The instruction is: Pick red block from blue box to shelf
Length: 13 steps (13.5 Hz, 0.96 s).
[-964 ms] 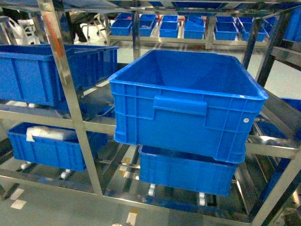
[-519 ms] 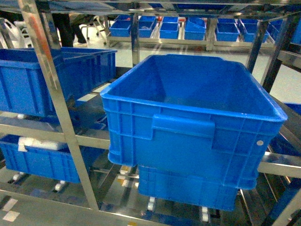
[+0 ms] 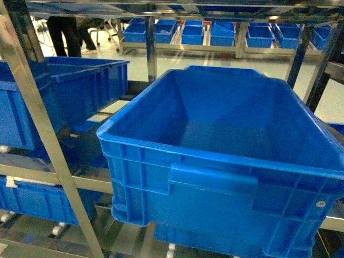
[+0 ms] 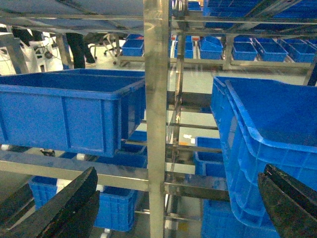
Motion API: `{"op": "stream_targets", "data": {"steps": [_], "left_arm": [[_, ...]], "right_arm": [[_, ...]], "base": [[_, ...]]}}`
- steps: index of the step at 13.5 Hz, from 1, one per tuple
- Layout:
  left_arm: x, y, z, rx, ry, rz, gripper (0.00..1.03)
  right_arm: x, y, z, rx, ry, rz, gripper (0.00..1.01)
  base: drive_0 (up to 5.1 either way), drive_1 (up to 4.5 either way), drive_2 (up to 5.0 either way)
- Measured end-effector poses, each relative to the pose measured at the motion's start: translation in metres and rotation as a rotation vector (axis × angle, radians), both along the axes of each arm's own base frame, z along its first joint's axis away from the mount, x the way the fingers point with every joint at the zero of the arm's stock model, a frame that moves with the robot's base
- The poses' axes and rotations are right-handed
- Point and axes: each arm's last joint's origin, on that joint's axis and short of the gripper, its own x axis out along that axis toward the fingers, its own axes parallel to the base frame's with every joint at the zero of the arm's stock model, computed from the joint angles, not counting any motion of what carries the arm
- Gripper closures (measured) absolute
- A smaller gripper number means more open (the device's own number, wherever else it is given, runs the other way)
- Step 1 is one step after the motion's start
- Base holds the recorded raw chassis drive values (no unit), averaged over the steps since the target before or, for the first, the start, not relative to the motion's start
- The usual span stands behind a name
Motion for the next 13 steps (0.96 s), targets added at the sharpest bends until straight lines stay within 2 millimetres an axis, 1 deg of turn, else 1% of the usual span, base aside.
{"op": "stream_targets", "data": {"steps": [9,10,13], "left_arm": [[0.000,0.000,0.000,0.000,0.000,0.000,0.05],[0.000,0.000,0.000,0.000,0.000,0.000,0.05],[0.000,0.000,0.000,0.000,-0.001,0.000,0.05]], "right_arm": [[0.000,0.000,0.000,0.000,-0.001,0.000,0.73],[-0.001,0.005,-0.005,-0.065,0.111,-0.048,0.73],[0.000,0.019,-0.007,-0.085,0.134,0.007,0.73]], "base": [[0.0,0.00,0.0],[0.0,0.00,0.0],[0.0,0.00,0.0]]}}
